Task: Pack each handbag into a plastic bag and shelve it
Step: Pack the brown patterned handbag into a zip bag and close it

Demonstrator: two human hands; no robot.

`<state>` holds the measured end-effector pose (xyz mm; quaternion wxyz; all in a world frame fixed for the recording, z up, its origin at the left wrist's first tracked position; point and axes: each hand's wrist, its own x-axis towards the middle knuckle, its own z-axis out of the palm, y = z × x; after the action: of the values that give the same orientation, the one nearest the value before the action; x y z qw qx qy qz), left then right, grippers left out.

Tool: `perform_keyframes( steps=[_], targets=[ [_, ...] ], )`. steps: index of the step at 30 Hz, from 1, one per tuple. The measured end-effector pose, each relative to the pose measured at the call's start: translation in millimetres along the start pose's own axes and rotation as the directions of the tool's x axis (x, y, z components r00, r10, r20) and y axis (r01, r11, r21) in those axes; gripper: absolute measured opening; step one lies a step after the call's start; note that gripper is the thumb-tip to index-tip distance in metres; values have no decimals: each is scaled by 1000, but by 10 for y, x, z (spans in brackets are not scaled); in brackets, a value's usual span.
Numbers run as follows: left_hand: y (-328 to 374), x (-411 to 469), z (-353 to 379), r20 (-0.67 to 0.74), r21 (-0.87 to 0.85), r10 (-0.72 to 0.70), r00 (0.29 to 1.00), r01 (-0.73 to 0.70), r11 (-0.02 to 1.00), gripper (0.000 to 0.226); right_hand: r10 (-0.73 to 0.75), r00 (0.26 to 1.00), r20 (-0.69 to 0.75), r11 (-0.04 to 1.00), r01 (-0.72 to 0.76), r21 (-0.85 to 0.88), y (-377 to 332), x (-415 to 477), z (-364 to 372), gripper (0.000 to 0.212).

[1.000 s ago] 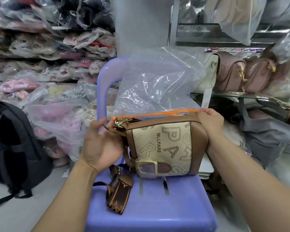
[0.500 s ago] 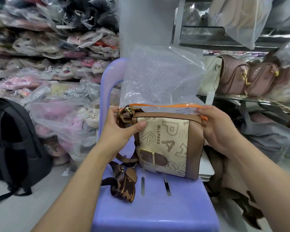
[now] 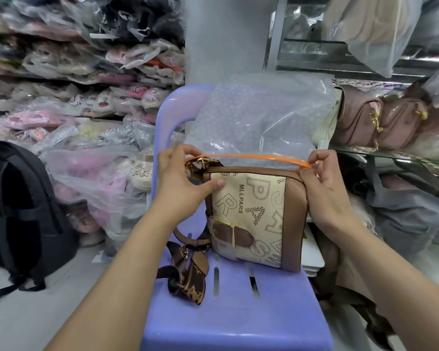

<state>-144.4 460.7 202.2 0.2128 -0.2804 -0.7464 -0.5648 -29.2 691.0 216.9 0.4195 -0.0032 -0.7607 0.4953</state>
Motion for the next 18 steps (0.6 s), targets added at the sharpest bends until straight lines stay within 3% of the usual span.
perform_keyframes(
  steps=[9, 16, 18],
  targets=[
    [-61, -144, 169, -162, 52, 177, 971, -170, 984, 46, 32, 999, -11, 999, -32, 6, -12, -38, 16, 16],
    [-266, -258, 312, -247, 164, 283, 927, -248, 955, 23, 34, 999, -32, 988, -29, 149, -76, -51, 40, 5],
    [-264, -267, 323, -227, 76, 222, 948, -210, 975, 24, -5, 997, -83, 998, 10, 60, -69, -63, 36, 21]
  ],
)
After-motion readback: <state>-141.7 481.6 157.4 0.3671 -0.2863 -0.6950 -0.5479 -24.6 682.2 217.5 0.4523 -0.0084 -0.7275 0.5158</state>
